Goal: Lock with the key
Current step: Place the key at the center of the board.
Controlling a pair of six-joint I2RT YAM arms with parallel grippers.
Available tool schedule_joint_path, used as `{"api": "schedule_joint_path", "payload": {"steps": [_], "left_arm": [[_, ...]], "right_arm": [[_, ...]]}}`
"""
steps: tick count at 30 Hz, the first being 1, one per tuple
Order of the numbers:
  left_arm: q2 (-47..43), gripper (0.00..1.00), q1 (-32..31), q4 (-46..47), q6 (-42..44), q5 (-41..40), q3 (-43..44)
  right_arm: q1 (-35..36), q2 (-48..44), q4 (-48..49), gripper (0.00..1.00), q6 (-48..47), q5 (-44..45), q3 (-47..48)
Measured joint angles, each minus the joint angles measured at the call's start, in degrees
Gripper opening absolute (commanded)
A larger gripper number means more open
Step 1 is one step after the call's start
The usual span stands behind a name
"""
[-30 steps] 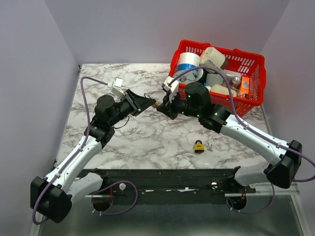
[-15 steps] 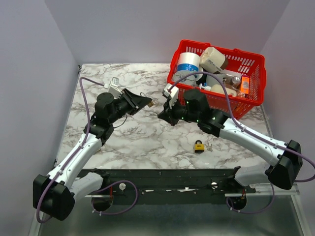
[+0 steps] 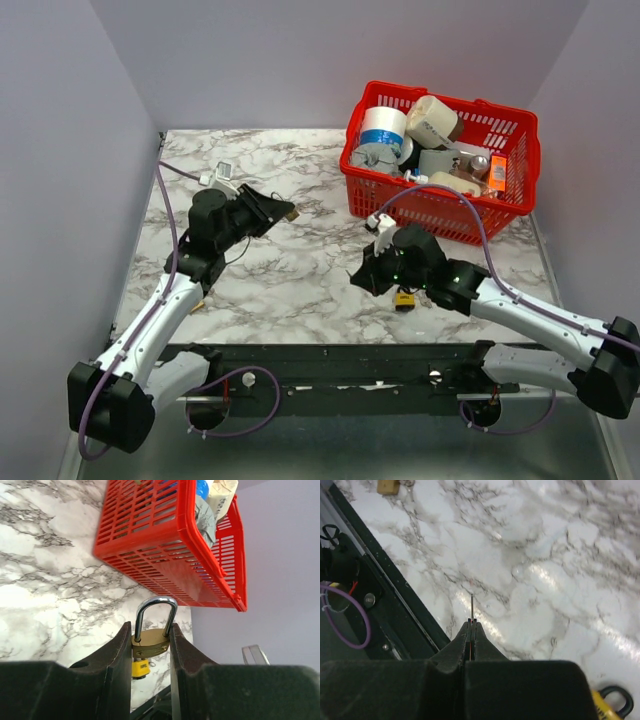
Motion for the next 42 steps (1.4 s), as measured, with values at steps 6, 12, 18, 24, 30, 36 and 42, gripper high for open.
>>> {"api": "schedule_joint_path", "payload": {"steps": [6,12,18,24,30,36,42], "left_arm": [[-1.3,0.0,0.8,-3.1,2.6,-0.6,-0.9],[-1.3,0.0,0.8,-4.0,3.1,-0.6,-1.2],[0.3,0.0,0.9,-3.9,1.5,-0.6,-2.6],[0.8,0.0,1.0,-3.5,0.3,-0.2,-3.3],[0.8,0.0,1.0,-3.0,-0.6,0.5,-5.2],[1.0,0.0,1.0,-2.5,-1.5,1.4,-7.1],[1.0,0.0,1.0,-1.7,-1.5,2.3,-7.2]], "right_arm": [[-6.8,-0.6,-7.3,0.01,11.1,3.3,-1.6],[-9.3,-1.4,-16.1,0.01,20.8,3.0,-3.3],[-9.3,2.7,-16.2,0.01,27.1,1.9,-7.0],[-9.3,8.4,-13.0,0.01,28.9,1.5,-8.5],[-9.3,10.9,-10.5,0.01,29.3,1.5,-8.5],[-10.4,14.5,-10.3,0.01,29.8,1.5,-8.5],[-11.8,17.0,-10.4,0.21,30.6,1.3,-8.0]]}}
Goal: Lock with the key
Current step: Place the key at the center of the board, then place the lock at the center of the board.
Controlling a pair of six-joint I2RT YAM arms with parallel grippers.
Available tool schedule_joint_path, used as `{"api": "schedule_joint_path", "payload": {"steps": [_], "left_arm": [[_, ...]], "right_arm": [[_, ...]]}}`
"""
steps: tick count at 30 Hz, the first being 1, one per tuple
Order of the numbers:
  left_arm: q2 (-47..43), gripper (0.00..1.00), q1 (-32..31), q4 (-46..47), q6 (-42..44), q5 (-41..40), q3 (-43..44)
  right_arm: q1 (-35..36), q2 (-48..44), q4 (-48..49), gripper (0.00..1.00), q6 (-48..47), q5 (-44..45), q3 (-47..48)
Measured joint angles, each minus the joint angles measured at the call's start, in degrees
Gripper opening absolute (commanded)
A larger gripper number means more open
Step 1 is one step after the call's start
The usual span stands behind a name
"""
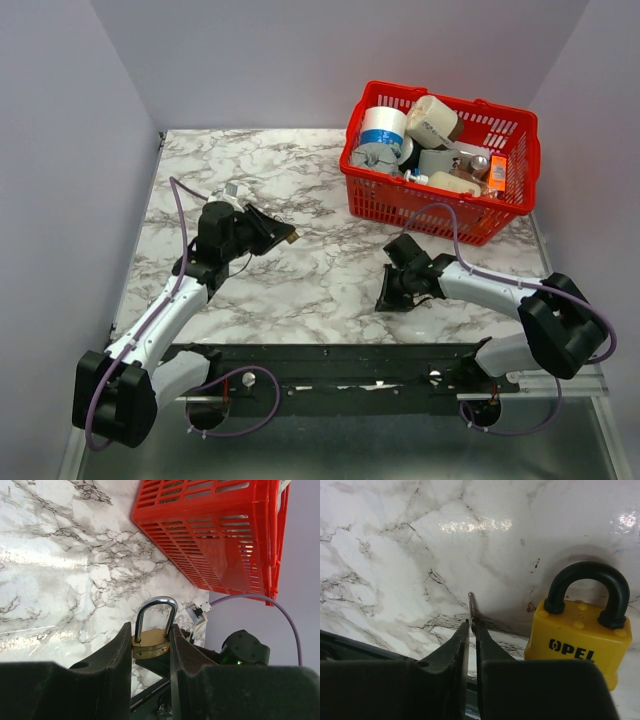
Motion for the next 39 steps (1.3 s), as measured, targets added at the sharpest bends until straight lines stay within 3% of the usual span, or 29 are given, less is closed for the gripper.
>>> {"api": "schedule_joint_path", "payload": {"steps": [1,4,9,10,15,16,19,28,39], "left_arm": [[0.0,0.0,0.0,0.1,0.0,0.2,-0.1],[0.0,0.0,-0.3,0.3,0.0,0.7,-0.9],[0.1,0.0,-3.2,-0.7,0.9,1.4,-2.6],[0.4,0.0,-4.9,-1.0,1.6,1.6,-2.9],[3.0,0.0,-12.4,-2.8,3.1,2.4,-2.8],[4.5,0.0,-14.2,-3.0,3.1,3.1,-2.7],[9.9,0.0,-17.6,-4.5,3.0,4.7,-1.4],[32.1,0.03,-26.2,-12.0,2.4,7.8,12.9],[44.9,0.07,-30.0,-21.8,1.0,6.9,23.7]], "right_arm": [[0.0,0.0,0.0,0.3,0.0,0.0,0.0],[-0.2,0.0,0.0,0.4,0.2,0.0,0.1],[-0.4,-0.1,-0.4,0.47,-0.3,0.0,1.0],[-0.4,-0.2,-0.6,0.57,-0.8,-0.1,1.4],[-0.4,-3.2,-2.1,0.79,-4.2,-1.7,5.5],[-0.4,-3.8,-2.1,0.9,-4.7,-2.2,6.4],[-0.3,-6.4,-1.8,0.98,-7.7,-4.1,9.6],[0.1,-14.4,-3.0,1.0,-19.0,-5.5,13.4],[0.1,-23.5,-1.8,1.0,-27.0,-4.4,13.0]]}}
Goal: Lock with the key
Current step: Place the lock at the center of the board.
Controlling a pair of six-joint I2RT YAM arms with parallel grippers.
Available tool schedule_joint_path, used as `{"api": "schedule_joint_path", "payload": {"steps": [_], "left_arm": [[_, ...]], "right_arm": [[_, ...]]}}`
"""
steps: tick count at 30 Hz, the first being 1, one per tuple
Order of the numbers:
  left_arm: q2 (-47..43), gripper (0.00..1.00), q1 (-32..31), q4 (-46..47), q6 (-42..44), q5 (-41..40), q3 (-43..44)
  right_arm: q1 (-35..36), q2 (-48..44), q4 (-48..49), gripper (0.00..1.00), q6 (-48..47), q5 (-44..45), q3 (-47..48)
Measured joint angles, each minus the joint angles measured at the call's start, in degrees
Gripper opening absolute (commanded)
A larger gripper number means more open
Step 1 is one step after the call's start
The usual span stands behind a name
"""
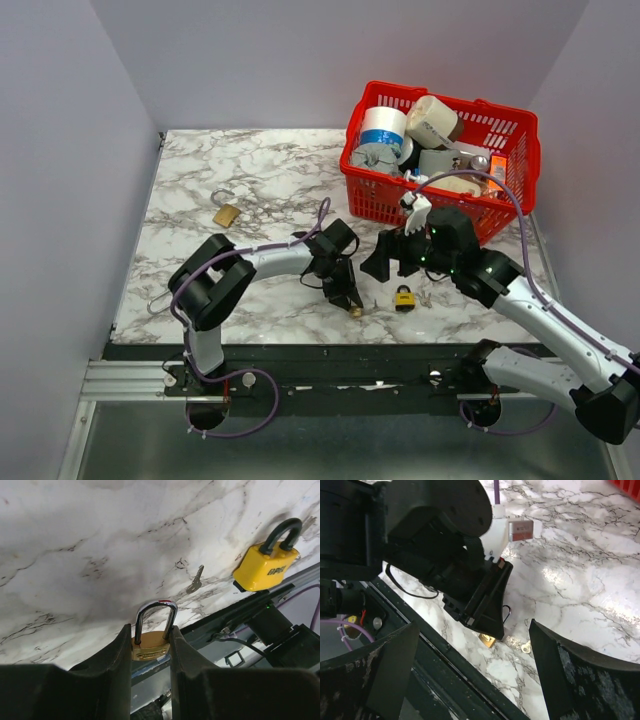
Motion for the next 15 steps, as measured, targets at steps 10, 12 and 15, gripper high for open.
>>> {"api": "schedule_joint_path", "payload": {"steps": [10,12,15], "left_arm": [[4.3,0.12,-1.0,-4.6,-0.7,-1.5,4.7],[5.0,0.14,-1.0,-5.6,-0.7,-2.4,6.1],[6.0,0.18,-1.0,-6.7,-0.7,-4.2,8.2]], "right_arm": [[0.0,-3.8,0.3,1.0,-0.2,0.6,-2.4],[0.0,-4.2,0.3,1.0,-0.2,0.6,-2.8],[0.0,-4.5,0.4,1.0,-0.2,0.7,-3.2]]}}
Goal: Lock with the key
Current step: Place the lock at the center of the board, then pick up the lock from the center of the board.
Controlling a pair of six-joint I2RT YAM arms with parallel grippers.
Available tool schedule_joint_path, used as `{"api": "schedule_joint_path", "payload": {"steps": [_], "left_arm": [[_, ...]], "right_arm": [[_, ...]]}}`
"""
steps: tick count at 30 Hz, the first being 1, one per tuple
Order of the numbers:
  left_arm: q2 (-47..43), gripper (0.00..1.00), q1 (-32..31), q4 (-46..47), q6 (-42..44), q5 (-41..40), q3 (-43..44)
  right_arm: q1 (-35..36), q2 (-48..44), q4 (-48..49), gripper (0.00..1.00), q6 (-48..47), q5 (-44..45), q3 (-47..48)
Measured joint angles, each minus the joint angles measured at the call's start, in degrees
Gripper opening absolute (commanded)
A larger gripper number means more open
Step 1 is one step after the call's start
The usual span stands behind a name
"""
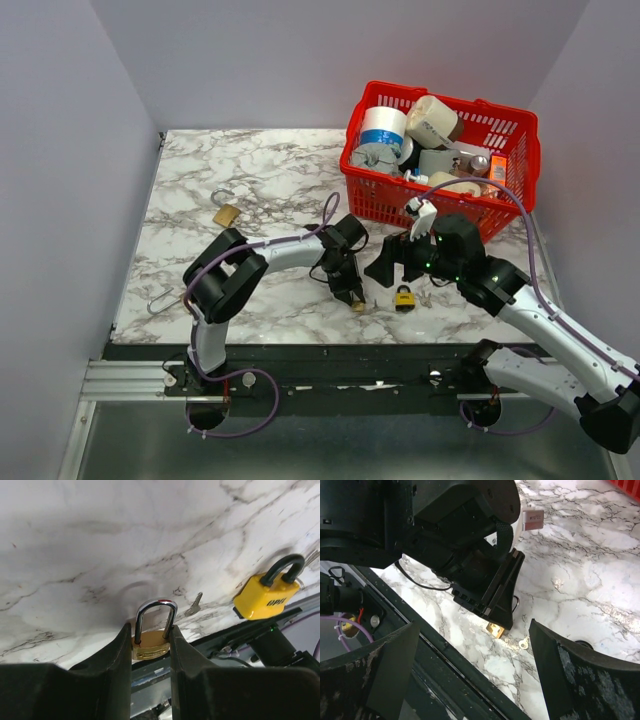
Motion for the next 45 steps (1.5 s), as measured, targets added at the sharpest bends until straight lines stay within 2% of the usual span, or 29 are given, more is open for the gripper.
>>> {"api": "schedule_joint_path", "payload": {"steps": [3,9,10,12,13,21,26,30,32,36,39,42,45], "left_arm": [[0.8,0.22,0.0,-1.3,0.2,-2.0,1.9],[1.3,0.38,-0.2,-2.8,0.3,-4.1,3.2],[1.3,0.49,-0.2,-2.8,0.3,-4.2,3.2],[1.3,0.56,-0.4,-2.8,0.3,-4.4,3.2],[1.3,0.65,-0.5,-2.9,0.4,-4.7,3.2],[1.3,0.71,-0.9,-2.4,0.1,-4.9,4.2],[0.7,0.85,-0.9,-2.4,0.9,-5.4,4.2],[-3.4,0.99,0.0,-2.3,3.4,-7.3,1.5],[-7.3,0.99,1.3,-1.8,5.1,-7.9,-0.7],[-16.4,0.99,7.1,-0.6,11.3,-8.6,-3.2],[-23.6,0.99,13.7,0.8,19.7,-7.7,-3.5],[-29.8,0.99,23.0,0.6,28.5,-4.6,-3.3],[-31.5,0.99,33.0,-4.0,39.3,-1.1,-0.6]], "right_arm": [[0.0,0.0,0.0,1.0,0.0,0.0,-0.1],[0.0,0.0,0.0,1.0,0.1,0.0,-0.1],[0.0,0.0,0.0,1.0,0.1,0.0,-0.1],[0.0,0.0,0.0,1.0,0.1,0.0,-0.1],[0.0,0.0,0.0,1.0,0.1,0.0,-0.2],[0.0,0.0,0.1,1.0,0.1,0.2,-0.2],[0.0,0.0,0.1,1.0,0.0,0.5,-0.2],[0.0,-0.3,0.4,1.0,-0.6,0.4,-0.2],[0.0,-0.7,1.1,1.0,-1.4,0.3,-0.2],[0.0,-1.2,2.3,1.0,-3.5,-0.8,-0.1],[0.0,-1.2,2.7,1.0,-5.3,-2.6,0.7],[0.0,-1.0,2.7,1.0,-7.8,-5.5,2.2],[0.0,0.2,2.6,1.0,-11.7,-8.9,4.3]]}}
